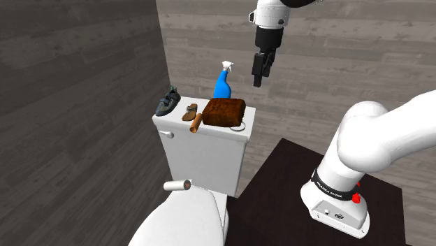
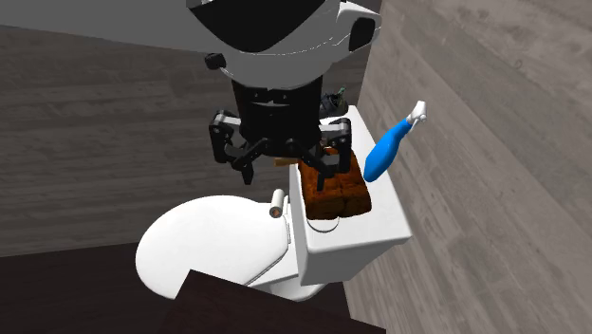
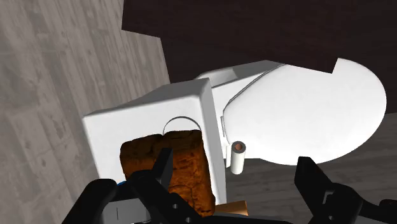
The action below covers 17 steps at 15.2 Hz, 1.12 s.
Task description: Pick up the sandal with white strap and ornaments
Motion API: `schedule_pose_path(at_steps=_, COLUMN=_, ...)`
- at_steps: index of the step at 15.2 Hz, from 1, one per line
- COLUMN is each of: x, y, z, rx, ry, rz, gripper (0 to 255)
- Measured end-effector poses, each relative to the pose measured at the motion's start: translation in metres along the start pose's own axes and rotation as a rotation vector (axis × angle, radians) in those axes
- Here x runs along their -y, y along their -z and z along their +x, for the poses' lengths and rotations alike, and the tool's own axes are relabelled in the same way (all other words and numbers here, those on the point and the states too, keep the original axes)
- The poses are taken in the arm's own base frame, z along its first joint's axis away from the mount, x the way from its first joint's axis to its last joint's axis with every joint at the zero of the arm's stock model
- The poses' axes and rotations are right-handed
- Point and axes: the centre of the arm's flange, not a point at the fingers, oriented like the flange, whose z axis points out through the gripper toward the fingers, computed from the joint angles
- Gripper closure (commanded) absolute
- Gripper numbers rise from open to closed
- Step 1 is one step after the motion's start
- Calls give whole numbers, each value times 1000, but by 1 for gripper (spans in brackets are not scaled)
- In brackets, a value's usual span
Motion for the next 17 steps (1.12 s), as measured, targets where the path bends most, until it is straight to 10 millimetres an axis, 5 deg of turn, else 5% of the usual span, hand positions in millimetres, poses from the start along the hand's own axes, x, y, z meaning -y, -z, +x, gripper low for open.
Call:
schedule_pose_path(at_steps=3, x=3, y=-7, z=16, rx=5, ry=-28, rz=5, gripper=0)
schedule_pose_path(at_steps=17, x=-2, y=-92, z=182, rx=66, ry=-365, rz=61, gripper=0)
